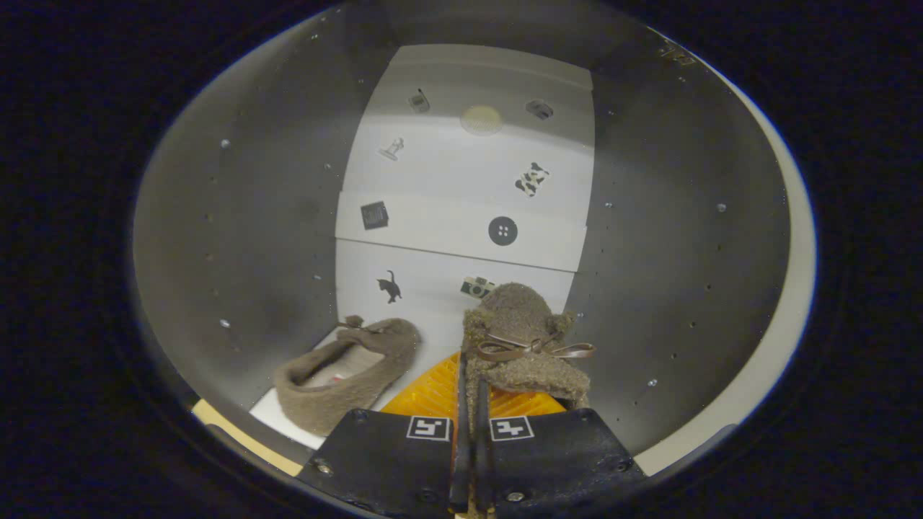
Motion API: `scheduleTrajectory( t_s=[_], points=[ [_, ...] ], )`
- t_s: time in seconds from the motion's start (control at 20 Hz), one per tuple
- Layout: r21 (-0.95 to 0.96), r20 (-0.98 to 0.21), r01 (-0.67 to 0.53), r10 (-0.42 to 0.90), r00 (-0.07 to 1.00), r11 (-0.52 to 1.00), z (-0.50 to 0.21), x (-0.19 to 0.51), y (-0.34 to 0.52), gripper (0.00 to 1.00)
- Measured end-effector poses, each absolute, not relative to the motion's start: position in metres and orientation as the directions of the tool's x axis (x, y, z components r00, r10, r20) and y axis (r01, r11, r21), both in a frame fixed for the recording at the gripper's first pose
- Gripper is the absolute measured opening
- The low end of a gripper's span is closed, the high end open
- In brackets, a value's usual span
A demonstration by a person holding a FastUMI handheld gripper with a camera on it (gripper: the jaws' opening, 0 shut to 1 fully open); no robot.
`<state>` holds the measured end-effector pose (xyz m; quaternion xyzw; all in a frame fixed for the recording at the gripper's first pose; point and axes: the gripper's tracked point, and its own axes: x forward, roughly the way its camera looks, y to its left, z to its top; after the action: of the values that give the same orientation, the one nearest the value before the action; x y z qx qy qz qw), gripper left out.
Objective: Open the shoe cabinet door, grab the shoes and put them into the shoe cabinet, then close the shoe cabinet door.
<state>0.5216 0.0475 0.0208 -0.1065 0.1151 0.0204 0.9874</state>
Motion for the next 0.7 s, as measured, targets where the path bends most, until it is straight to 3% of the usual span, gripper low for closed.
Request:
scheduleTrajectory(
  t_s=[0.45,0.7],
  points=[
    [-0.222,-0.297,-0.050,-0.018,0.955,0.974,-0.013,0.560,0.039,0.15],
    [-0.219,-0.301,-0.062,-0.007,0.954,0.974,-0.019,0.554,0.040,0.30]
  ],
)
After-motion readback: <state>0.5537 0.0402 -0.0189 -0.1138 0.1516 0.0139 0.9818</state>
